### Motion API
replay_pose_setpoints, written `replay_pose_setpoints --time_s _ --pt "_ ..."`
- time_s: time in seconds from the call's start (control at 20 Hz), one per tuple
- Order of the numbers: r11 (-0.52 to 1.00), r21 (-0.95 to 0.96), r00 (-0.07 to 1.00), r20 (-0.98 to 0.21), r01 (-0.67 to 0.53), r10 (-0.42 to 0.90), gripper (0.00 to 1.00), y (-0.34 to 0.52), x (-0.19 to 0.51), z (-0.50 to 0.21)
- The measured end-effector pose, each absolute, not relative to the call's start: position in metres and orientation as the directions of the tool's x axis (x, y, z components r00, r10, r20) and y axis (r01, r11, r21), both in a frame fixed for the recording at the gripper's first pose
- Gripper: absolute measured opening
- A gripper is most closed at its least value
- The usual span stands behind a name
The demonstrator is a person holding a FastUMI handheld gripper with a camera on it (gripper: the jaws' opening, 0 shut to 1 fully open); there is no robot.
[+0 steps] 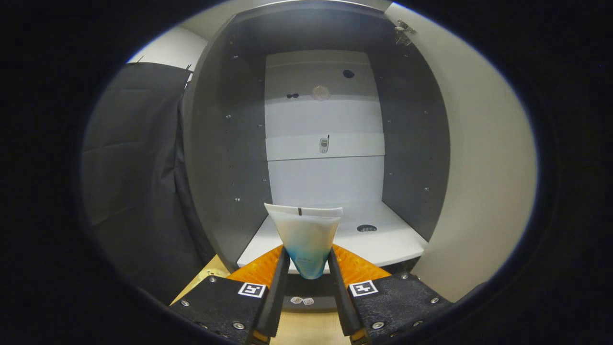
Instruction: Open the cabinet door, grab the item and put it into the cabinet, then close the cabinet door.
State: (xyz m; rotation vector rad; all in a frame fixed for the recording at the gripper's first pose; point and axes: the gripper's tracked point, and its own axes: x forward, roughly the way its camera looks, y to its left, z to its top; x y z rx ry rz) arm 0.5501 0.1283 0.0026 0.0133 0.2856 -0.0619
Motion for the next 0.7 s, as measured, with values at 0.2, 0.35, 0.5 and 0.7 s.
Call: replay_pose_setpoints --time_s 0.2,0.35,0.5,0.7 --pt "0.997 -0.002 0.943 -0.324 0.084 -0.080 0.49 0.124 0.587 -0.010" --pt "0.995 -0.018 0.924 -0.372 0.095 -0.095 0.49 0.120 0.608 -0.029" --pt "0.994 -0.038 0.922 -0.371 0.102 -0.109 0.50 0.116 0.616 -0.035" --pt "0.993 -0.043 0.925 -0.360 0.112 -0.120 0.60 0.112 0.614 -0.032"
